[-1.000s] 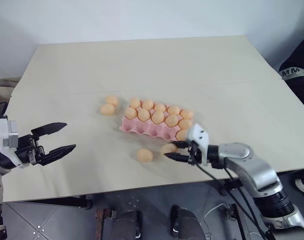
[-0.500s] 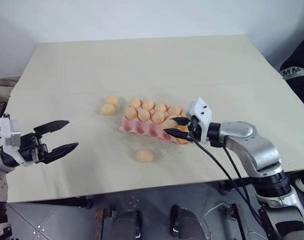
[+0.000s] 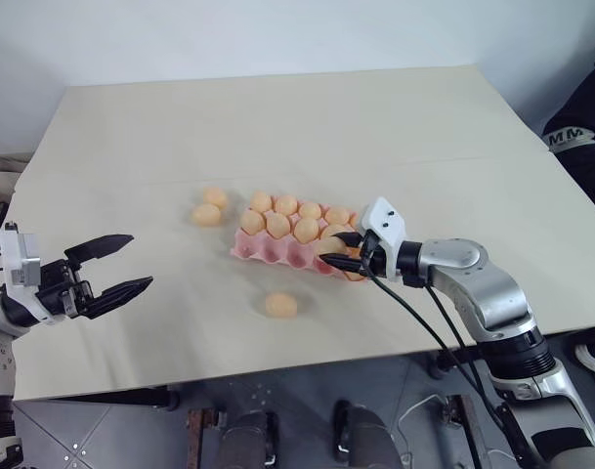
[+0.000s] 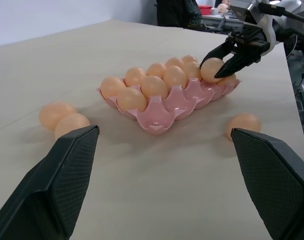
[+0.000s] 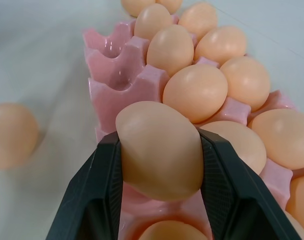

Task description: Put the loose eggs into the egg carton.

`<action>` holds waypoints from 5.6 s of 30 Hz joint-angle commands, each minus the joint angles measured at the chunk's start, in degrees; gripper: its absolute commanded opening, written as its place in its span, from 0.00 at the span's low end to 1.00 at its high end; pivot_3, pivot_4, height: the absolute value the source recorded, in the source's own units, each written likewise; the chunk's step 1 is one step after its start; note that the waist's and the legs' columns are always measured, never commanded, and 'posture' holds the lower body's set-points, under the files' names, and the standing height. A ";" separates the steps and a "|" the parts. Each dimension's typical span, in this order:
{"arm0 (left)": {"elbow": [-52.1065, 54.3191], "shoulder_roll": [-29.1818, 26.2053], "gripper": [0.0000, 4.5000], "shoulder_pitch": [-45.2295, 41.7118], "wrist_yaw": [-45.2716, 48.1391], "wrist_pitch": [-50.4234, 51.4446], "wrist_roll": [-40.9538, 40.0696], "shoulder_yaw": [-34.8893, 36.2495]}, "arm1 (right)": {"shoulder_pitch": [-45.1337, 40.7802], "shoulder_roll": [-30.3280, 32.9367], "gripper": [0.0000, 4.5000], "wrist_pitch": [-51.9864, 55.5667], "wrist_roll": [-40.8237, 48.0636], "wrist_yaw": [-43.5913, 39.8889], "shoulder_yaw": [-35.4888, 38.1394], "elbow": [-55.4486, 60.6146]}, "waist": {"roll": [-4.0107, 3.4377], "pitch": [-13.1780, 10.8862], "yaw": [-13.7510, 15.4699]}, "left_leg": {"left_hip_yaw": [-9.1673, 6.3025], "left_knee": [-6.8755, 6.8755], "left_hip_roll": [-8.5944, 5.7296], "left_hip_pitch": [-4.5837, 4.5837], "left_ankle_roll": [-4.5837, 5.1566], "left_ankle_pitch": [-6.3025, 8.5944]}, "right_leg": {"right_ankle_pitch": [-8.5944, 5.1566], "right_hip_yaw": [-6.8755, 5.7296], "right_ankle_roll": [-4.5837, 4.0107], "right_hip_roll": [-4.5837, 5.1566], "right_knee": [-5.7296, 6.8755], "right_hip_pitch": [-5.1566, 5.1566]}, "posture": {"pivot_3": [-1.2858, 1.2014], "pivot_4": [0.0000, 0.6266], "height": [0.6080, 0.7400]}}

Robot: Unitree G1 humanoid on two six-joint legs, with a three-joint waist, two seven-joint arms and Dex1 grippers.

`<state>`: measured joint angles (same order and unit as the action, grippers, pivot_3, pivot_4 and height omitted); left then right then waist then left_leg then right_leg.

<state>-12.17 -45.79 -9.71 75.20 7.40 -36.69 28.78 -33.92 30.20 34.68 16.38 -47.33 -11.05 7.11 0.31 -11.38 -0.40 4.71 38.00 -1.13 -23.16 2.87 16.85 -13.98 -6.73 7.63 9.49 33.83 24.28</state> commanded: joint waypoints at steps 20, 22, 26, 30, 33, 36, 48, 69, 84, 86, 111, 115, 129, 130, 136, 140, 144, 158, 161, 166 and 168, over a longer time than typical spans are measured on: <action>-1.87 -0.98 1.00 -1.49 1.34 -1.62 -0.42 1.06 | 8.26 13.18 1.00 11.34 17.78 -11.54 10.82 22.25 | 0.04 0.02 0.36 | 0.59 0.05 0.20 0.01 0.13 0.33 | 0.04 -0.04 -0.05 0.06 -0.03 0.25 | 0.52 0.24 1.00; -2.26 -0.96 1.00 -1.98 1.41 -1.64 -0.23 0.65 | 9.82 14.60 1.00 12.09 18.35 -11.39 10.14 23.44 | 0.06 0.03 0.26 | 0.65 0.08 0.21 0.01 0.16 0.40 | 0.04 -0.12 -0.04 0.07 -0.07 0.24 | 0.52 0.24 1.00; -2.31 -0.77 1.00 -2.68 1.35 -1.45 -0.04 -0.01 | 10.33 12.82 1.00 11.46 15.56 -7.47 5.88 24.34 | 0.07 0.03 0.01 | 0.93 0.12 0.27 0.05 0.17 0.43 | 0.04 -0.13 -0.05 0.09 -0.14 0.26 | 0.52 0.24 1.00; -2.21 -0.79 1.00 -2.85 1.52 -1.25 -0.07 -0.20 | 10.59 10.86 1.00 10.84 11.16 -3.78 -0.65 24.50 | 0.07 0.03 0.13 | 0.97 0.18 0.35 0.09 -0.12 0.54 | 0.11 -0.15 -0.15 0.06 -0.07 0.28 | 0.52 0.24 1.00; -1.35 -0.94 1.00 -2.27 1.62 -0.63 -0.46 0.01 | 9.76 7.55 1.00 8.94 6.61 -0.24 -6.35 23.26 | 0.13 0.07 0.16 | 0.99 0.24 0.34 0.08 -0.13 0.55 | 0.12 -0.15 -0.16 0.07 -0.07 0.28 | 0.52 0.24 1.00; -0.97 -1.21 1.00 -1.66 1.86 -0.31 -0.64 0.39 | 8.65 3.92 1.00 8.02 3.61 2.54 -8.87 21.47 | 0.14 0.07 0.01 | 1.05 0.25 0.35 0.08 -0.14 0.55 | 0.13 -0.13 -0.19 0.07 -0.05 0.31 | 0.52 0.24 1.00; 2.40 -1.13 1.00 1.85 0.58 0.62 -1.52 2.31 | 5.25 -5.91 1.00 3.61 -1.85 4.92 -13.96 14.44 | 0.16 0.09 -0.29 | 1.08 0.27 0.39 0.08 -0.09 0.54 | 0.15 -0.18 -0.21 0.03 -0.01 0.33 | 0.52 0.24 1.00; 12.21 -0.05 1.00 11.49 5.11 2.21 -5.50 3.19 | 4.76 -10.25 1.00 0.24 -4.18 1.66 -15.76 7.75 | 0.18 0.10 -1.33 | 1.06 0.26 0.47 0.11 -0.09 0.55 | 0.15 -0.29 -0.23 -0.01 0.03 0.35 | 0.52 0.24 1.00; 14.17 2.58 1.00 13.02 8.48 0.61 -5.81 1.89 | 3.74 -11.03 1.00 -2.14 -5.13 -0.19 -15.33 4.03 | 0.19 0.11 -1.39 | 1.16 0.26 0.50 0.13 -0.19 0.57 | 0.18 -0.26 -0.31 -0.02 0.03 0.36 | 0.52 0.24 1.00; 14.14 2.68 1.00 13.04 8.97 0.38 -5.61 1.60 | 3.67 -11.19 1.00 -2.41 -5.25 -0.17 -15.25 3.73 | 0.20 0.11 -1.34 | 1.15 0.27 0.51 0.12 -0.19 0.57 | 0.18 -0.27 -0.31 -0.03 0.04 0.38 | 0.52 0.24 1.00; 9.68 3.42 1.00 9.80 11.36 -2.32 -4.68 -1.62 | 2.01 -10.07 0.27 0.95 -1.92 -0.76 -9.85 8.70 | 0.19 0.11 -1.26 | 1.16 0.28 0.51 0.12 -0.20 0.57 | 0.19 -0.26 -0.33 -0.01 0.02 0.38 | 0.52 0.24 1.00; 8.80 4.02 1.00 8.93 10.85 -3.02 -4.27 -2.40 | -2.66 -8.64 0.27 4.66 -0.53 0.40 -5.44 9.91 | 0.19 0.11 -1.25 | 1.17 0.28 0.52 0.12 -0.22 0.58 | 0.20 -0.25 -0.35 0.00 0.01 0.38 | 0.52 0.24 1.00; 5.95 6.16 1.00 5.20 9.77 -5.75 -2.88 -4.93 | -8.98 -8.85 0.27 0.82 -7.04 2.91 -6.88 -1.59 | 0.19 0.11 -1.50 | 1.21 0.25 0.59 0.10 -0.02 0.50 | 0.22 -0.48 -0.37 -0.04 0.05 0.43 | 0.52 0.24 1.00; 6.02 6.22 1.00 5.32 9.66 -5.90 -2.90 -4.86 | -9.02 -9.03 0.27 0.63 -7.26 2.88 -6.99 -1.91 | 0.19 0.11 -1.49 | 1.22 0.26 0.61 0.10 -0.02 0.51 | 0.23 -0.50 -0.38 -0.05 0.04 0.43 | 0.52 0.24 1.00; 6.42 6.53 1.00 5.93 8.80 -6.57 -2.95 -4.40 | -9.61 -10.55 0.27 -0.08 -7.60 2.44 -7.39 -3.30 | 0.19 0.11 -1.41 | 1.21 0.27 0.63 0.10 -0.02 0.50 | 0.22 -0.52 -0.37 -0.06 0.05 0.41 | 0.52 0.24 1.00; 6.55 6.64 1.00 6.25 8.13 -7.22 -2.94 -4.19 | -9.85 -10.78 0.35 0.06 -7.55 1.57 -7.79 -3.22 | 0.19 0.11 -1.40 | 1.21 0.27 0.63 0.10 -0.02 0.50 | 0.22 -0.51 -0.38 -0.06 0.04 0.42 | 0.52 0.24 1.00; 6.50 6.73 1.00 6.27 7.30 -7.80 -2.91 -4.11 | -9.94 -10.45 0.64 -0.16 -7.98 1.22 -8.06 -3.41 | 0.19 0.11 -1.41 | 1.20 0.27 0.63 0.10 -0.02 0.51 | 0.23 -0.52 -0.38 -0.05 0.04 0.42 | 0.52 0.24 1.00; 4.42 6.66 1.00 4.21 3.58 -10.28 -1.28 -3.77 | -10.80 -5.15 0.99 1.24 -5.12 -3.38 -4.14 1.14 | 0.19 0.11 -1.33 | 1.19 0.26 0.64 0.10 -0.02 0.51 | 0.23 -0.53 -0.38 -0.05 0.04 0.42 | 0.52 0.24 1.00; 3.39 6.56 1.00 3.52 0.15 -12.03 0.33 -2.68 | -9.10 -0.96 0.99 0.07 -1.48 -7.16 0.13 3.98 | 0.19 0.11 -1.09 | 1.16 0.27 0.64 0.08 -0.01 0.52 | 0.23 -0.58 -0.38 -0.04 0.02 0.41 | 0.52 0.24 1.00; 0.53 6.39 1.00 1.95 -7.78 -17.20 5.81 -1.80 | -5.95 6.72 0.99 -3.81 2.13 -12.08 7.63 3.48 | 0.20 0.11 -1.07 | 1.17 0.26 0.63 0.08 0.03 0.58 | 0.23 -0.70 -0.37 -0.02 -0.05 0.36 | 0.52 0.24 1.00; 0.61 7.24 1.00 1.50 -11.84 -18.41 7.08 -1.48 | -3.52 9.97 0.99 -6.42 3.17 -14.59 10.67 2.87 | 0.20 0.11 -1.06 | 1.22 0.27 0.64 0.09 0.04 0.58 | 0.23 -0.75 -0.37 -0.02 -0.04 0.37 | 0.52 0.24 1.00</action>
<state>-12.23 -38.73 -7.73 66.64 -9.09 -30.61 25.27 -38.30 38.46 30.99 17.84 -59.82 -3.85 9.26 0.51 -11.27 -1.46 5.93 38.27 -0.48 -23.08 2.90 17.43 -13.75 -7.52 7.26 9.47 33.77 24.65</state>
